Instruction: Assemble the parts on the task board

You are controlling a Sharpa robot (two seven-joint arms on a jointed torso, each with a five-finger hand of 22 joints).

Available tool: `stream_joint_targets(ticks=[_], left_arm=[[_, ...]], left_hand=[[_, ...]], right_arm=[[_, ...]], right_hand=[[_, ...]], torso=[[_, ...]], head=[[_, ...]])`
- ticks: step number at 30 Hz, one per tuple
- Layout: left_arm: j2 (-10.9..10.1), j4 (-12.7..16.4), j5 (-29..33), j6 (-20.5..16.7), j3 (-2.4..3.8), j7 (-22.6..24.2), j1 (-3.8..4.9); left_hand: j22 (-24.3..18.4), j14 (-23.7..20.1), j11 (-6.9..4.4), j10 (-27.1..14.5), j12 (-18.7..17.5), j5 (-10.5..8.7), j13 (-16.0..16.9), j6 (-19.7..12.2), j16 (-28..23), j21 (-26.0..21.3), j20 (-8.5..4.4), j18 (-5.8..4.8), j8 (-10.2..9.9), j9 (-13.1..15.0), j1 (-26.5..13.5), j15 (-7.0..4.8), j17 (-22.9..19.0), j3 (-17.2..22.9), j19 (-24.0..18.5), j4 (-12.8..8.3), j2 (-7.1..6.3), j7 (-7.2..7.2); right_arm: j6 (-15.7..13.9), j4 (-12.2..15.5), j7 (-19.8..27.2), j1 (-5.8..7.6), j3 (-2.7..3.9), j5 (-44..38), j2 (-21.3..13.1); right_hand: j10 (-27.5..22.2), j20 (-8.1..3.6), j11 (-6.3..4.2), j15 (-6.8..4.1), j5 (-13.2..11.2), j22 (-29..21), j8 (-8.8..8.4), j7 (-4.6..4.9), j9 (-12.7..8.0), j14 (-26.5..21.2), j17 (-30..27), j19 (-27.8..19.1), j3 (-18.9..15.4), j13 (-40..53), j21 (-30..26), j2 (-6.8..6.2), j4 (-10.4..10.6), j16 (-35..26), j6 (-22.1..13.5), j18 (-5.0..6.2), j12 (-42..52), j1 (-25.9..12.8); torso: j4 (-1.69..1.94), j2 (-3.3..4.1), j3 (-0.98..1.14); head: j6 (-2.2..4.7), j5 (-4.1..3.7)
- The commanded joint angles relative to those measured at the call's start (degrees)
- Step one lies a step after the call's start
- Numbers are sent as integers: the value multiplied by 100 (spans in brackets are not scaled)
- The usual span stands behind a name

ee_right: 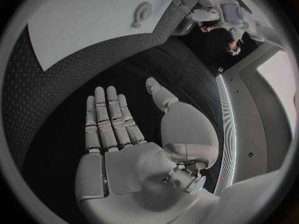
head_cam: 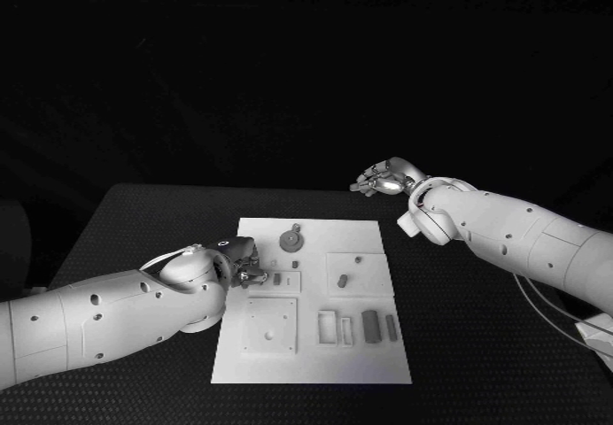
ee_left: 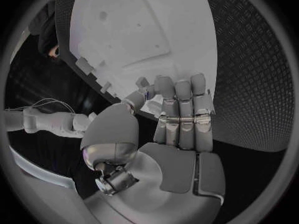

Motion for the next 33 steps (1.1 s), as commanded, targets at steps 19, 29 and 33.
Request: stream_joint_targets(ticks=[19,29,33], left_arm=[[-49,60,-259,-102,-3,-2,-27],[-55,4,-204,-184,-6,14,-27],[-50,2,-190,-259,-7,38,-28]], left_hand=[[153,16,-64,-38,32,22,9,454,42,54,-13,100,-3,-6,85,-6,2,45,-32,-55,4,-420],[152,16,-65,-41,40,20,13,457,52,70,-12,99,-2,-4,81,-7,-1,48,-35,-36,15,-420],[151,13,-64,-45,41,15,14,454,55,76,-12,98,-5,-4,76,-6,-4,49,-39,-25,20,-419]], right_arm=[[78,4,47,-11,2,21,-8],[79,12,44,-11,2,27,-21],[81,10,44,-11,2,27,-17]], right_hand=[[51,-5,-1,1,5,14,31,139,-12,-47,9,-51,-3,-21,-29,-12,49,-36,-37,-90,-33,-70],[54,-3,-1,3,5,22,33,139,-16,-51,15,-53,-3,-36,-35,-6,78,-41,-38,-90,-31,-97],[54,-3,-1,3,5,23,34,139,-16,-52,16,-54,-3,-38,-37,-7,81,-42,-39,-89,-31,-99]], torso=[[3,-2,-6],[10,-1,-3],[8,2,-2]], head=[[-4,-25],[-16,-29],[-17,-31]])
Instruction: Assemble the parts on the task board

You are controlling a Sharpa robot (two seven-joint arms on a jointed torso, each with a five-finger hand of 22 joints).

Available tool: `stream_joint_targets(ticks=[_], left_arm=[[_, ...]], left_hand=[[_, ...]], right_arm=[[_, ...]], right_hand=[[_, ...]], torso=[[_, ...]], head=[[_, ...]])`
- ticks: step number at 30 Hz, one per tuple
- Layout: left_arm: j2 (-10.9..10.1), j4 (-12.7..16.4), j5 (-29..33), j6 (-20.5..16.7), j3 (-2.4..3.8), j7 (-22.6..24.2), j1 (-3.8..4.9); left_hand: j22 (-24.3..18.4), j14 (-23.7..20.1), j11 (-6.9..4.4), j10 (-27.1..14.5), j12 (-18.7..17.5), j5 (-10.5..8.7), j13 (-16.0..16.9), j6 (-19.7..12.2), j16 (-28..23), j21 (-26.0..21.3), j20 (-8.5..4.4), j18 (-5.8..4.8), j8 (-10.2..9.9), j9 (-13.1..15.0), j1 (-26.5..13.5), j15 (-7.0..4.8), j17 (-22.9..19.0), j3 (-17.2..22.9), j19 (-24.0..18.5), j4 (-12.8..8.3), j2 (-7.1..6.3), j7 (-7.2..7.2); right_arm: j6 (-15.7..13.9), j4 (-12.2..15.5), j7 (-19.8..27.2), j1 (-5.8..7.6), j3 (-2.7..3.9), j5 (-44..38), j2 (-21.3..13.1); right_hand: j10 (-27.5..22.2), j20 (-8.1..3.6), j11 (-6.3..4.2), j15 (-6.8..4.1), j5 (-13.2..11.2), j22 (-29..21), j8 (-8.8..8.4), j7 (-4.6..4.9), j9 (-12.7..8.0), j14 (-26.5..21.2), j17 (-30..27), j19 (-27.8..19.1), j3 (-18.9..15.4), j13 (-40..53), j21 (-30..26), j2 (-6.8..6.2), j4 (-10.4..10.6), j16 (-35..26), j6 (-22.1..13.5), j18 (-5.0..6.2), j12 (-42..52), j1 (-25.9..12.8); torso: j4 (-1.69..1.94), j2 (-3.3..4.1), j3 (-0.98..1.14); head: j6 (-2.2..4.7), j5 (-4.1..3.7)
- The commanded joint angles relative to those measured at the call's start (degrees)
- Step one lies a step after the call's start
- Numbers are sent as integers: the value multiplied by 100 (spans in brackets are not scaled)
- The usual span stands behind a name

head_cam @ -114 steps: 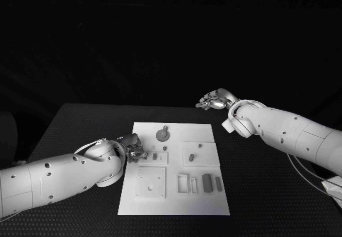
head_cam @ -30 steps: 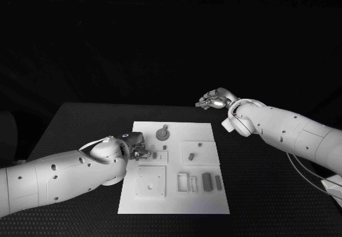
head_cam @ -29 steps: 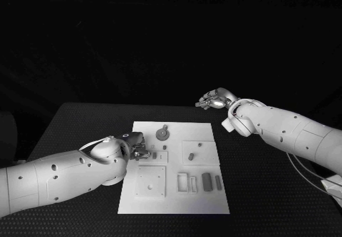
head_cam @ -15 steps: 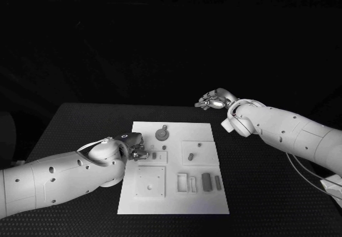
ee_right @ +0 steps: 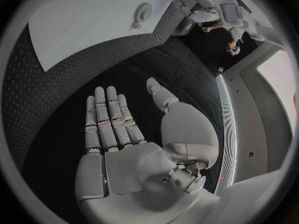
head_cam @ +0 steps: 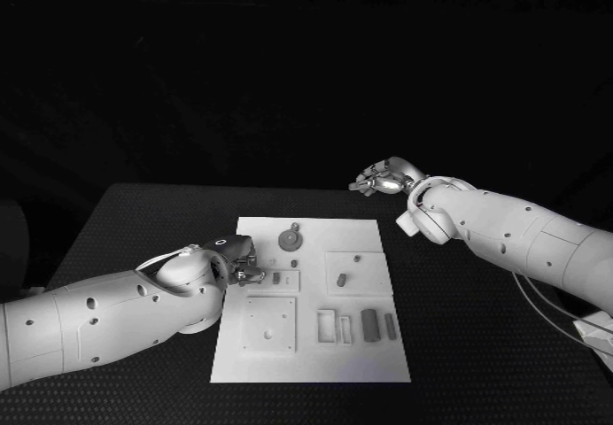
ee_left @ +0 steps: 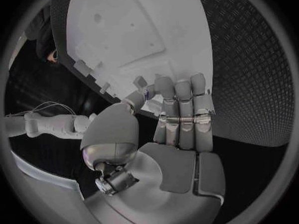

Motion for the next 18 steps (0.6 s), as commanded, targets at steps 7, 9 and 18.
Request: stream_joint_targets(ticks=[7,9,18], left_arm=[[0,-8,76,-210,-5,75,-6],[3,-8,91,-194,-6,82,-6],[19,-8,161,-150,-9,106,-7]], left_hand=[[148,11,-74,-38,22,10,10,446,36,37,-15,58,23,5,54,-7,-7,54,-43,-16,44,-425],[148,11,-74,-39,22,8,10,446,37,39,-15,58,23,5,54,-8,-7,55,-44,-15,45,-425],[147,4,-74,-45,23,-2,10,440,39,46,-15,58,19,4,53,-8,-13,59,-53,-6,47,-423]], right_arm=[[68,1,44,-3,2,14,3],[69,1,43,-3,2,14,1],[71,5,42,-4,2,15,1]], right_hand=[[54,-3,-1,4,5,12,35,139,-7,-54,11,-56,13,-13,-39,-10,35,-20,-39,-89,-30,-55],[54,-3,-2,4,5,13,35,139,-7,-54,11,-56,14,-14,-40,-10,36,-21,-39,-89,-30,-55],[55,-3,-2,5,5,16,36,139,-8,-54,14,-57,16,-19,-42,-11,39,-22,-39,-88,-30,-56]], torso=[[-9,0,3],[-8,1,3],[-2,2,3]], head=[[-8,8],[-12,7],[-28,6]])
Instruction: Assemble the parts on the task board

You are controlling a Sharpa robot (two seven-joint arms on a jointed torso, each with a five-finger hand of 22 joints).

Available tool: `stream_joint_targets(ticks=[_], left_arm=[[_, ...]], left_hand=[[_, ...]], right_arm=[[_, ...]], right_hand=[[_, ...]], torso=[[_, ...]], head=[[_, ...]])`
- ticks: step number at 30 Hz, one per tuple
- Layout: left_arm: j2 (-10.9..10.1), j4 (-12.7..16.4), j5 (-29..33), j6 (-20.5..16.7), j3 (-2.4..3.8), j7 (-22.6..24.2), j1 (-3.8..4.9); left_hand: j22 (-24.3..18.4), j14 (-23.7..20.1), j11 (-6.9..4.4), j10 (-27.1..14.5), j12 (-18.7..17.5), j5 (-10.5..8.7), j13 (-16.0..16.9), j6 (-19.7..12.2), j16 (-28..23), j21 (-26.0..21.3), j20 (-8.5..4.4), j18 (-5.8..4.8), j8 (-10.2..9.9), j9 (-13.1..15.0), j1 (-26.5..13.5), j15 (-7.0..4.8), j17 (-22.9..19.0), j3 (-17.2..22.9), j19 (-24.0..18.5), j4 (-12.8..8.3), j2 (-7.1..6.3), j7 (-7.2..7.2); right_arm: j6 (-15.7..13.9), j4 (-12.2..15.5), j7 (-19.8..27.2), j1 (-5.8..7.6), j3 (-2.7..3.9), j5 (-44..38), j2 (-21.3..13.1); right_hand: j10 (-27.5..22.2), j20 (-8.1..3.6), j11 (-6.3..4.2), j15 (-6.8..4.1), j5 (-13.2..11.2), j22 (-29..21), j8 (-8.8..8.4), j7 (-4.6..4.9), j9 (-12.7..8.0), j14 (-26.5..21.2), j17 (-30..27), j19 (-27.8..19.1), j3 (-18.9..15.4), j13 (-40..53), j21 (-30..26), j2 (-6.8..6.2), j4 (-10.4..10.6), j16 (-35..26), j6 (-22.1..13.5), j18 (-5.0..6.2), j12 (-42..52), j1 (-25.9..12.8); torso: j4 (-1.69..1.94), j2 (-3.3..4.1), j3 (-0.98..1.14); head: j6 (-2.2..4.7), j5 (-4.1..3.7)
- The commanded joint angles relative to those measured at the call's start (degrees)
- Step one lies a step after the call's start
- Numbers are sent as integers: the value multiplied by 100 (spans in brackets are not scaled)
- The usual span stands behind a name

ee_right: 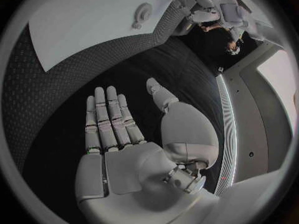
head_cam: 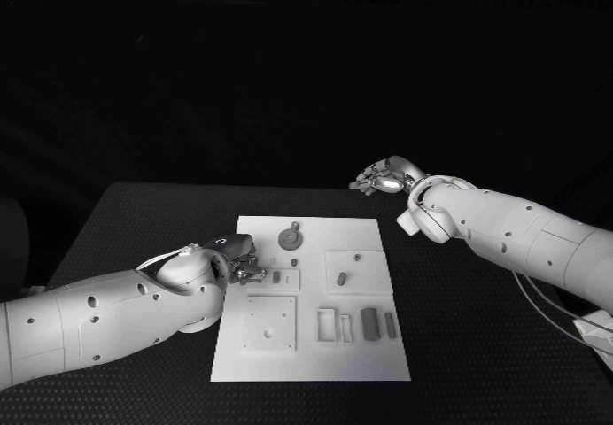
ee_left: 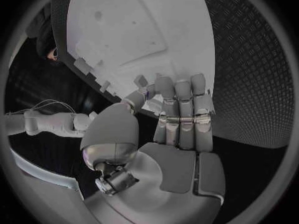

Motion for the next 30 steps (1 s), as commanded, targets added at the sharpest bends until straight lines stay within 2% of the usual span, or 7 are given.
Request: stream_joint_targets(ticks=[1,30], left_arm=[[11,1,71,-47,0,77,1],[-1,8,176,-202,-4,141,-67]], left_hand=[[148,2,-73,-47,23,16,6,438,39,26,7,96,16,8,51,-8,-8,49,-33,-12,47,-422],[146,-12,-71,-62,23,-44,2,425,42,47,6,96,4,6,57,-8,-31,57,-58,3,53,-417]], right_arm=[[65,9,42,-2,2,11,-1],[76,2,42,-2,2,26,2]], right_hand=[[55,18,-2,-15,5,10,36,139,-9,-35,9,-37,1,-9,-19,-11,25,-22,-39,-88,-30,-56],[58,19,-2,-14,5,19,40,138,-12,-38,15,-40,5,-23,-26,-15,35,-28,-40,-87,-27,-61]], torso=[[6,1,0],[-3,3,-5]], head=[[-10,-3],[-34,5]])
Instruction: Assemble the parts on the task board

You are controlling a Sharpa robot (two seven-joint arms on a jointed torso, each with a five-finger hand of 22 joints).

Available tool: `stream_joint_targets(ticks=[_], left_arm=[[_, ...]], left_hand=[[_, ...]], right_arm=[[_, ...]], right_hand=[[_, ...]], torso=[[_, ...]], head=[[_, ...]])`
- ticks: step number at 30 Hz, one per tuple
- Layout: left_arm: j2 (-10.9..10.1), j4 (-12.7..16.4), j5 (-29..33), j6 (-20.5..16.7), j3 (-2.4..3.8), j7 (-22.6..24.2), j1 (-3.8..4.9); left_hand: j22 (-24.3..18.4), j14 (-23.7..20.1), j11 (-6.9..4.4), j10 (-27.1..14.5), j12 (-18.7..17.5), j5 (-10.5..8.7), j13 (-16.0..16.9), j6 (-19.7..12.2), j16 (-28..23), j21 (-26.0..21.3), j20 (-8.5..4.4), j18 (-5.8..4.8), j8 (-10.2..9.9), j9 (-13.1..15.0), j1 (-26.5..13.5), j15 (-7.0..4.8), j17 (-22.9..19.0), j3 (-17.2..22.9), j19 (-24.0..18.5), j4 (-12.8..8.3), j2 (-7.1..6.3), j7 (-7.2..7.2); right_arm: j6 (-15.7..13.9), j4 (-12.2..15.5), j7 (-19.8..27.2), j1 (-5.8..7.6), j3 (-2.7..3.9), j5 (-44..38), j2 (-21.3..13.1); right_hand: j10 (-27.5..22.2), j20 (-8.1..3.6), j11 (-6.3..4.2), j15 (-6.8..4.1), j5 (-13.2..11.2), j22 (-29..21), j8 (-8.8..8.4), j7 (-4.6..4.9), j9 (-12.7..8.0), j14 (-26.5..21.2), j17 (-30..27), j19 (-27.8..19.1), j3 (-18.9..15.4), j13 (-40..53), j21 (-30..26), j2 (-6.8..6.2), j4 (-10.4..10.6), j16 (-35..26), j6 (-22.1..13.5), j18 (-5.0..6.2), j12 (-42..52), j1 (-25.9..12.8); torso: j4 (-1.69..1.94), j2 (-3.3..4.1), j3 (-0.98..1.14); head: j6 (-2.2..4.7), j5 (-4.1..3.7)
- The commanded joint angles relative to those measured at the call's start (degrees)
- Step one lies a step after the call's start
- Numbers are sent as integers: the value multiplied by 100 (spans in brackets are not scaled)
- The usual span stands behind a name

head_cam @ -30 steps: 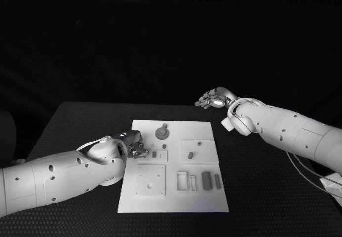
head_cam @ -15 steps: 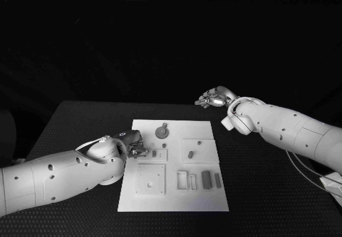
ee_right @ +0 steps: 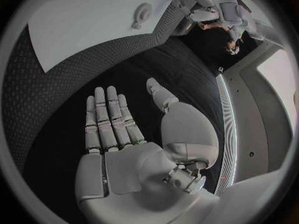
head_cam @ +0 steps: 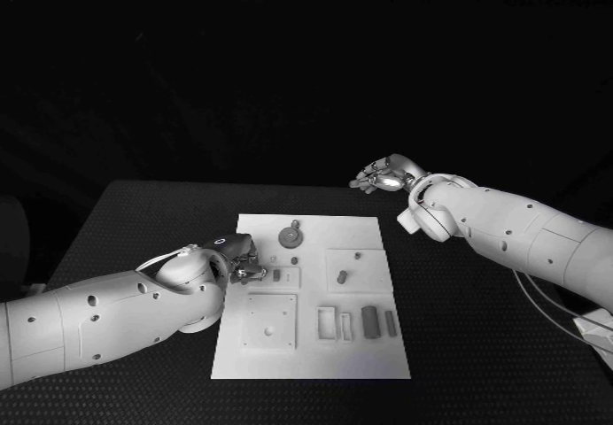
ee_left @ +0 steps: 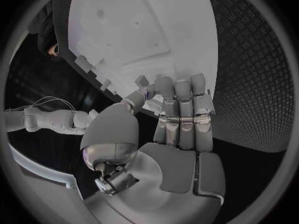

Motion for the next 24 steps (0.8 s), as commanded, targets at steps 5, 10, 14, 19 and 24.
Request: stream_joint_targets(ticks=[5,10,14,19,24], left_arm=[[18,-26,10,-58,-6,88,-20],[29,-42,-27,-49,-6,88,-21],[31,-41,-70,-11,-6,90,-21],[26,-16,-86,18,-7,87,-33],[16,6,-91,15,-9,90,-48]], left_hand=[[143,-13,-80,-54,24,8,4,442,23,29,-15,43,10,6,60,-9,-8,42,-41,-12,49,-399],[143,-14,-81,-55,24,5,4,441,23,31,-15,43,9,5,62,-10,-10,43,-42,-12,47,-399],[143,-15,-81,-56,24,1,3,440,24,34,-15,43,8,5,65,-10,-12,45,-45,-13,44,-399],[143,-16,-80,-57,24,-4,3,439,24,36,-15,43,7,5,68,-10,-15,46,-47,-13,40,-399],[142,-19,-80,-59,23,-10,2,437,24,39,-14,42,5,4,69,-10,-19,46,-51,-12,35,-398]], right_arm=[[66,2,42,-1,2,32,-7],[84,-1,40,-1,2,36,-4],[93,-4,40,-1,2,38,-7],[103,-10,38,-1,2,40,-8],[106,-10,35,-1,2,41,-14]], right_hand=[[38,20,19,-13,5,12,40,138,-8,-40,7,-41,5,-10,-28,-15,39,-29,-40,-87,-26,-64],[39,21,19,-12,4,13,41,139,-9,-41,8,-42,4,-13,-30,-16,44,-31,-40,-88,-25,-69],[39,22,19,-11,4,15,42,139,-9,-45,9,-44,3,-16,-33,-18,50,-34,-41,-88,-25,-75],[40,23,19,-8,5,18,43,139,-11,-49,11,-48,3,-22,-37,-18,59,-38,-40,-89,-24,-84],[41,24,19,-8,5,19,44,139,-11,-51,12,-50,2,-25,-39,-19,64,-40,-41,-90,-23,-88]], torso=[[0,-1,2],[1,-2,1],[-5,-1,0],[0,1,-1],[5,-1,-1]], head=[[10,-3],[7,-6],[2,-2],[-2,-7],[-5,-5]])
